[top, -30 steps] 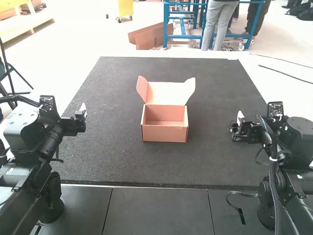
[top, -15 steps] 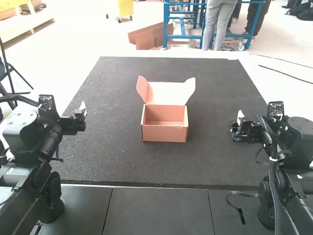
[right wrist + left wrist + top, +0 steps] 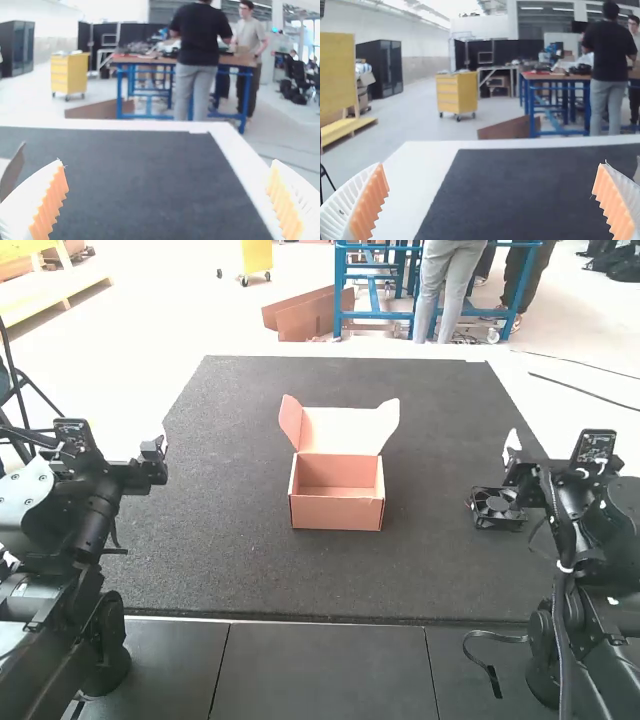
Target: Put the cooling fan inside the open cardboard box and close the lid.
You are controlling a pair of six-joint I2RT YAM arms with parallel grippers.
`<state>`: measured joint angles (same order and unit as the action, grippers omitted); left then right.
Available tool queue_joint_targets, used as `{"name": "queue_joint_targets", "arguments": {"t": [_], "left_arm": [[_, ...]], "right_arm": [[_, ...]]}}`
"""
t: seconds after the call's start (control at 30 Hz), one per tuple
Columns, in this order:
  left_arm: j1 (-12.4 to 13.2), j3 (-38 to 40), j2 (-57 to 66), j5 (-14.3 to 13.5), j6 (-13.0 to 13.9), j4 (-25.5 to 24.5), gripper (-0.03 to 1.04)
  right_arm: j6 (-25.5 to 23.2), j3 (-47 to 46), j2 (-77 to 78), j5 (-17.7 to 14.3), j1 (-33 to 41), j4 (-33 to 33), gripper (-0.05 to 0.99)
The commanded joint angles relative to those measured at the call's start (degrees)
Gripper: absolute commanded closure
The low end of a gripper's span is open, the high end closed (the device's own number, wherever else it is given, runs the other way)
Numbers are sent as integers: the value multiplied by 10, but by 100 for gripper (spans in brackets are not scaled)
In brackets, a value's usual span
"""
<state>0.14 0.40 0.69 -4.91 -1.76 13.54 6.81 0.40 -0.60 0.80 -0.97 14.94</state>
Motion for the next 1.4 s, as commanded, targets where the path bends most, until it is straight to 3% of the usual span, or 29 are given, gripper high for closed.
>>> {"name": "queue_joint_targets", "arguments": {"t": [0.0, 0.27, 0.43, 0.57, 0.7, 0.77, 0.8, 0.87, 0.97, 1.1, 1.2, 1.37], "left_arm": [[-1, 28, -2, 0, 0, 5, 4], [-1, 106, 88, -4, 0, 4, 4], [0, 193, 192, -19, -1, -10, 4], [0, 298, 293, -34, -1, -78, 4], [1, 414, 384, -37, -1, -206, 4], [-1, 457, 416, 10, 0, -266, 4], [-1, 475, 426, 19, -1, -285, 4], [-1, 500, 437, 20, -1, -312, 4], [-1, 526, 453, 18, -2, -335, 4], [-1, 555, 473, 6, -3, -391, 4], [-1, 566, 480, 4, -4, -441, 4], [-1, 584, 489, 4, -3, -497, 4]], "right_arm": [[-8, 48, -19, -15, 0, 6, 2], [-41, 166, -199, -42, 0, 4, 2], [-78, 274, -302, -51, 0, -56, 2], [-94, 372, -367, -43, 0, -144, 3], [-109, 472, -421, -41, 2, -254, 3], [-120, 516, -443, -29, 3, -313, 3], [-122, 537, -452, -15, 1, -335, 3], [-141, 570, -463, 4, 0, -370, 3], [-150, 602, -464, -1, -3, -381, 3], [-150, 653, -524, -4, -2, -462, 4], [-138, 672, -561, -7, -4, -524, 3], [-107, 685, -608, -4, -20, -573, 3]]}}
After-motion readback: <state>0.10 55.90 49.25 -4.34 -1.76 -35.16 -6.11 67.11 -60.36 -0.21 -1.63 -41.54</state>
